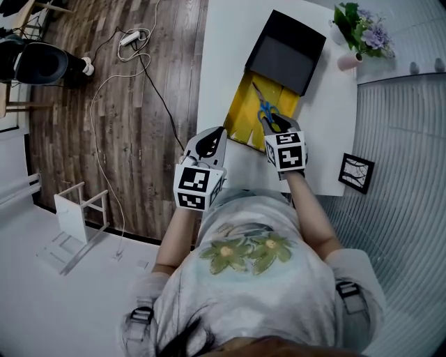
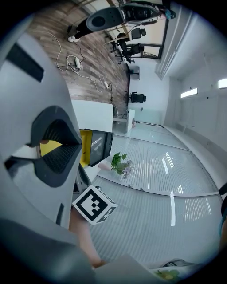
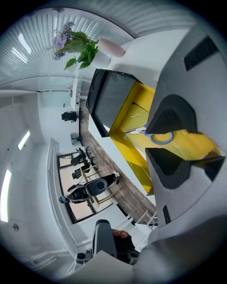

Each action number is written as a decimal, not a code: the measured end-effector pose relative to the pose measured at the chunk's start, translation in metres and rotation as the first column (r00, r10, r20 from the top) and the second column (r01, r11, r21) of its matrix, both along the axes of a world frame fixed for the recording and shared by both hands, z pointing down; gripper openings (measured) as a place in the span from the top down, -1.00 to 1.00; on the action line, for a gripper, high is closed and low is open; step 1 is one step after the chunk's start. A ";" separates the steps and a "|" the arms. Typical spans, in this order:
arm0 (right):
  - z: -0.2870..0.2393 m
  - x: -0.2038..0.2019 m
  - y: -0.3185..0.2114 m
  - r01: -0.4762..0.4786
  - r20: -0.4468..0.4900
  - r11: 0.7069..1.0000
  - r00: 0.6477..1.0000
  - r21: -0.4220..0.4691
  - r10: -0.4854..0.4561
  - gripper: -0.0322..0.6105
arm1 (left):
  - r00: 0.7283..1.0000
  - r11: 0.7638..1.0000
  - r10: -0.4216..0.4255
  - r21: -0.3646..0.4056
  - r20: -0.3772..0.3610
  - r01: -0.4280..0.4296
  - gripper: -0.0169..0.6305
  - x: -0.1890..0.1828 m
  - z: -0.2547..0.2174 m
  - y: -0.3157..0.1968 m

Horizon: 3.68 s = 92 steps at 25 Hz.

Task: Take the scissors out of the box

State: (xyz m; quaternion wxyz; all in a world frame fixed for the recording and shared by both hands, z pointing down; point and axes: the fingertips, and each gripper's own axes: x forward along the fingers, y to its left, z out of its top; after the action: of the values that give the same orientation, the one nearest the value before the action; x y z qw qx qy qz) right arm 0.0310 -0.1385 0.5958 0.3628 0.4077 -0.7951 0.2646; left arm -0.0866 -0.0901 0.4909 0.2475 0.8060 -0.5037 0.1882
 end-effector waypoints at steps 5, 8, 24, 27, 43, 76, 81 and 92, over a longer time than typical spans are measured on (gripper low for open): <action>0.014 0.002 -0.006 -0.004 -0.027 0.999 1.000 -0.033 0.003 0.62 | 1.000 1.000 -0.001 -0.014 0.010 0.001 0.93 -0.002 0.006 -0.005; 0.020 0.003 -0.010 -0.013 -0.042 0.999 0.999 -0.051 0.011 0.62 | 1.000 1.000 0.001 -0.020 0.009 -0.001 0.93 -0.001 0.009 -0.007; 0.052 0.005 -0.015 -0.025 -0.121 0.985 0.993 -0.168 0.004 0.62 | 1.000 1.000 0.010 -0.024 0.007 -0.010 0.93 0.002 0.009 -0.014; 0.056 0.002 -0.018 -0.012 -0.142 0.983 0.990 -0.181 -0.014 0.62 | 1.000 1.000 0.012 -0.020 0.006 -0.011 0.93 0.003 0.007 -0.015; 0.064 0.008 -0.023 -0.049 -0.242 0.961 0.970 -0.273 -0.019 0.67 | 1.000 1.000 0.021 -0.008 0.012 -0.021 0.93 0.007 0.003 -0.016; 0.074 -0.002 -0.022 0.122 -0.290 0.953 0.935 -0.277 -0.204 0.64 | 0.999 1.000 0.031 -0.001 0.018 -0.031 0.93 0.008 -0.001 -0.013; 0.067 -0.005 -0.021 0.124 -0.269 0.962 0.944 -0.244 -0.190 0.64 | 1.000 1.000 0.024 0.000 0.020 -0.024 0.93 0.004 -0.002 -0.013; 0.046 -0.005 -0.025 0.121 -0.193 0.979 0.969 -0.161 -0.152 0.65 | 0.999 1.000 0.028 0.010 0.017 -0.028 0.93 0.004 -0.007 -0.015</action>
State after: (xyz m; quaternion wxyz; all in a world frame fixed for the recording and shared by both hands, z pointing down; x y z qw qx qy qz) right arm 0.0261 -0.1632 0.6422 0.4892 0.3489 -0.7579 0.2540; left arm -0.0827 -0.1053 0.4842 0.2364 0.8125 -0.4956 0.1958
